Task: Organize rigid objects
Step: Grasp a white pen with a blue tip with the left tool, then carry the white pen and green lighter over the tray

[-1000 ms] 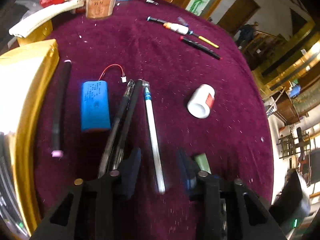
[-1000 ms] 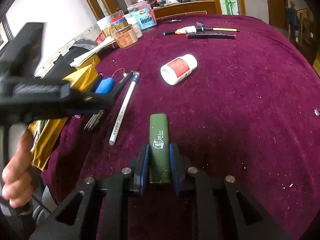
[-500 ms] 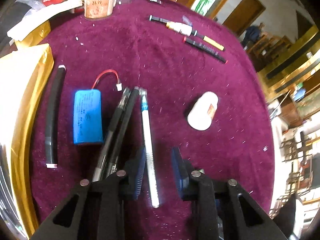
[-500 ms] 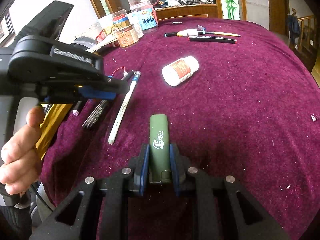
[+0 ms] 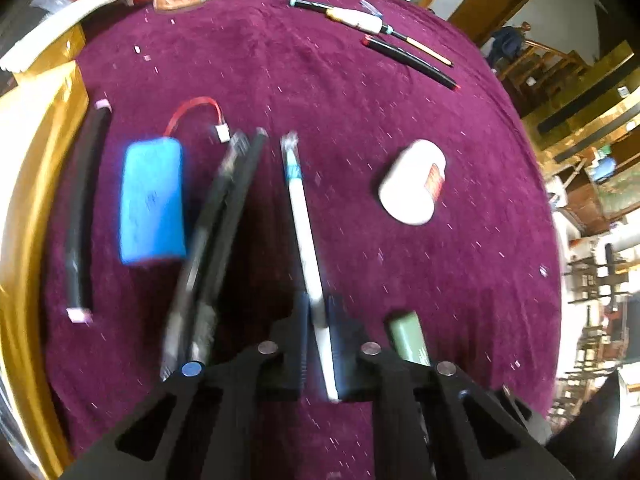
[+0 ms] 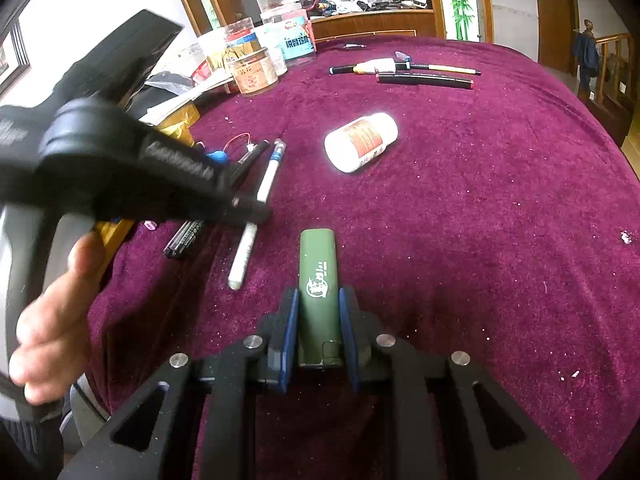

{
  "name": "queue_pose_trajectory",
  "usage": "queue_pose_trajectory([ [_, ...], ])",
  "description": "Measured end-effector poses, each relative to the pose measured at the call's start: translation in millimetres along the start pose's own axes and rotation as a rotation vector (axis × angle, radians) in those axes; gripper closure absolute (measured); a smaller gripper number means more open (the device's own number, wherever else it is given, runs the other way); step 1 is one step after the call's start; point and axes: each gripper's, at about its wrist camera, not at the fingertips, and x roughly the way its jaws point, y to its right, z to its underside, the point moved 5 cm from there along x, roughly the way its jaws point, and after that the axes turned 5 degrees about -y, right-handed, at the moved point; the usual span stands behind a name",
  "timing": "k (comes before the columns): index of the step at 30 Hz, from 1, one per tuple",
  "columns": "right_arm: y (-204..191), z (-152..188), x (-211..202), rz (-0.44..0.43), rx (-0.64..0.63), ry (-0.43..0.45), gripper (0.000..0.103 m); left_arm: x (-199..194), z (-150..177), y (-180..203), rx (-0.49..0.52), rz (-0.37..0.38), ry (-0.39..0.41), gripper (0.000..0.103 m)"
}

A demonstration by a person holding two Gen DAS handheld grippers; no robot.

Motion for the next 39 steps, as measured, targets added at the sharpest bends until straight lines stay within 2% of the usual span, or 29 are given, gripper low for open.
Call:
queue_pose_trajectory([
  [4, -1, 0, 0, 0.007, -0.003, 0.0, 0.083, 1, -3, 2, -0.007, -0.014, 0.001, 0.095],
  [8, -1, 0, 0, 0.008, -0.003, 0.0, 0.083, 2, -4, 14, 0.065, -0.104, 0.029, 0.095],
  [10, -1, 0, 0, 0.008, -0.003, 0.001, 0.083, 1, 0, 14, 0.078, -0.11, 0.039, 0.096],
  [15, -3, 1, 0, -0.001, -0.012, 0.003, 0.083, -18, 26, 0, 0.048, -0.011, 0.04, 0.097],
  [17, -9, 3, 0, -0.008, -0.045, -0.002, 0.083, -32, 41, -6, 0.034, 0.046, 0.053, 0.097],
  [20, -13, 3, 1, -0.015, -0.07, -0.005, 0.083, -56, 62, -19, 0.015, 0.091, 0.087, 0.097],
  [22, -13, 3, -2, -0.052, -0.064, 0.001, 0.083, -78, 74, -28, 0.002, 0.104, 0.134, 0.097],
  [24, -14, 2, -7, -0.146, -0.041, 0.013, 0.083, -104, 83, -41, -0.023, 0.129, 0.182, 0.097],
  [26, -20, 2, -10, -0.285, 0.01, 0.003, 0.083, -131, 91, -56, -0.051, 0.145, 0.242, 0.097],
  [29, -46, 0, -14, -0.376, 0.006, -0.002, 0.083, -165, 102, -82, -0.081, 0.103, 0.323, 0.097],
  [33, -106, -8, -24, -0.43, -0.1, 0.013, 0.083, -194, 118, -124, -0.14, -0.006, 0.416, 0.097],
  [36, -149, -16, -24, -0.465, -0.168, 0.011, 0.083, -194, 129, -155, -0.184, -0.097, 0.437, 0.097],
  [39, -186, -18, -17, -0.477, -0.225, -0.007, 0.083, -189, 137, -180, -0.234, -0.153, 0.433, 0.097],
])
